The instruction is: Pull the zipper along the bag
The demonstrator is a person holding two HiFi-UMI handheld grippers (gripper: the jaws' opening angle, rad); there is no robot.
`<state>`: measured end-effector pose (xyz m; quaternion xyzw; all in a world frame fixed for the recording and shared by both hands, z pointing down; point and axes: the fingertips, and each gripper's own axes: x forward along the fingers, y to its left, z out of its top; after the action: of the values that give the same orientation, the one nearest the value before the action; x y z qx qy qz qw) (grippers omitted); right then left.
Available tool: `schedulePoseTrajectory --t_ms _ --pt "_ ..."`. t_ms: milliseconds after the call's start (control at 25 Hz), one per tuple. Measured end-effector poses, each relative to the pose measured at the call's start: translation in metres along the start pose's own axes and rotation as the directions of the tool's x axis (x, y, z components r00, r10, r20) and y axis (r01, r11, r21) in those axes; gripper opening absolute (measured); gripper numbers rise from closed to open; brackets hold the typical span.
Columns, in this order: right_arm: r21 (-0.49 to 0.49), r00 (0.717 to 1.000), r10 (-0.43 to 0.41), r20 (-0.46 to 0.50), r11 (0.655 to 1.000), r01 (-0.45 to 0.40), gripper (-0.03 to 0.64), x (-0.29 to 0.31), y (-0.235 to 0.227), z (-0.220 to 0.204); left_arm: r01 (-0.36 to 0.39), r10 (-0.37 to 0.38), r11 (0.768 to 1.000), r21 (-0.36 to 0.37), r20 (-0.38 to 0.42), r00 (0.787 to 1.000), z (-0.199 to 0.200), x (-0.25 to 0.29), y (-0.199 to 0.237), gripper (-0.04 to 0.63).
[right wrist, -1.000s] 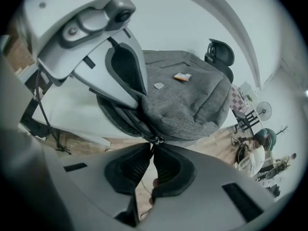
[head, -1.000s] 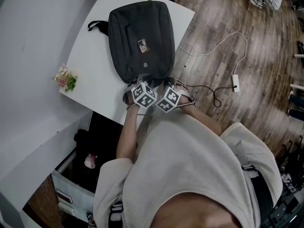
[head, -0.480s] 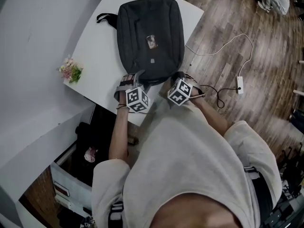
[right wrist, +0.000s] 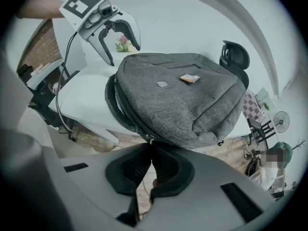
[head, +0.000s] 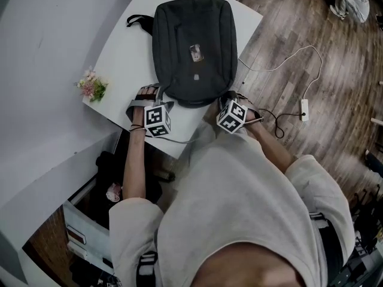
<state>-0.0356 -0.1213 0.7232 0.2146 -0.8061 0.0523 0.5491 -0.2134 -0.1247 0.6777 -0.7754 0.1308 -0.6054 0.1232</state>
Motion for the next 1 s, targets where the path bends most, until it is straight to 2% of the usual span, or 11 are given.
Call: schedulePoseTrajectory --t_ms 80,200,280,320,440,600,800,1000 --pt "-0.003 1.000 0.002 0.000 1.000 -0.002 0.018 0.001 0.000 0.000 0.012 -0.008 0.996 0.091 -0.049 0.999 -0.013 0.010 -0.006 0.328" --pt "-0.010 1.000 0.008 -0.001 1.000 -0.008 0.020 0.001 0.001 0.000 -0.006 0.028 0.977 0.212 -0.103 0.994 -0.015 0.029 -0.001 0.324" --pt "-0.011 1.000 0.010 0.000 1.000 -0.010 0.018 0.001 0.001 0.000 0.039 -0.005 0.962 0.270 -0.127 0.992 -0.011 0.037 -0.001 0.320" --pt "-0.011 1.000 0.009 0.002 1.000 -0.009 0.019 0.001 -0.001 0.001 0.075 -0.041 0.959 0.273 -0.128 0.991 -0.011 0.039 -0.002 0.299" --pt "-0.013 1.000 0.016 0.006 1.000 -0.016 0.018 0.000 -0.002 0.000 0.140 -0.115 0.960 0.243 -0.114 0.987 -0.010 0.039 -0.006 0.254" --pt "-0.031 1.000 0.019 0.001 0.999 -0.019 0.018 0.003 -0.010 -0.002 0.105 -0.081 0.970 0.220 -0.114 0.990 -0.007 0.039 -0.009 0.231" --pt "-0.093 1.000 -0.015 -0.022 0.996 0.013 0.018 0.008 -0.041 -0.004 0.084 -0.074 0.992 0.094 -0.105 0.992 0.007 0.039 -0.017 0.212" --pt "-0.175 0.997 -0.061 -0.043 0.983 0.053 0.018 0.016 -0.088 -0.003 0.054 -0.056 0.998 -0.029 -0.079 0.995 0.036 0.041 -0.024 0.202"
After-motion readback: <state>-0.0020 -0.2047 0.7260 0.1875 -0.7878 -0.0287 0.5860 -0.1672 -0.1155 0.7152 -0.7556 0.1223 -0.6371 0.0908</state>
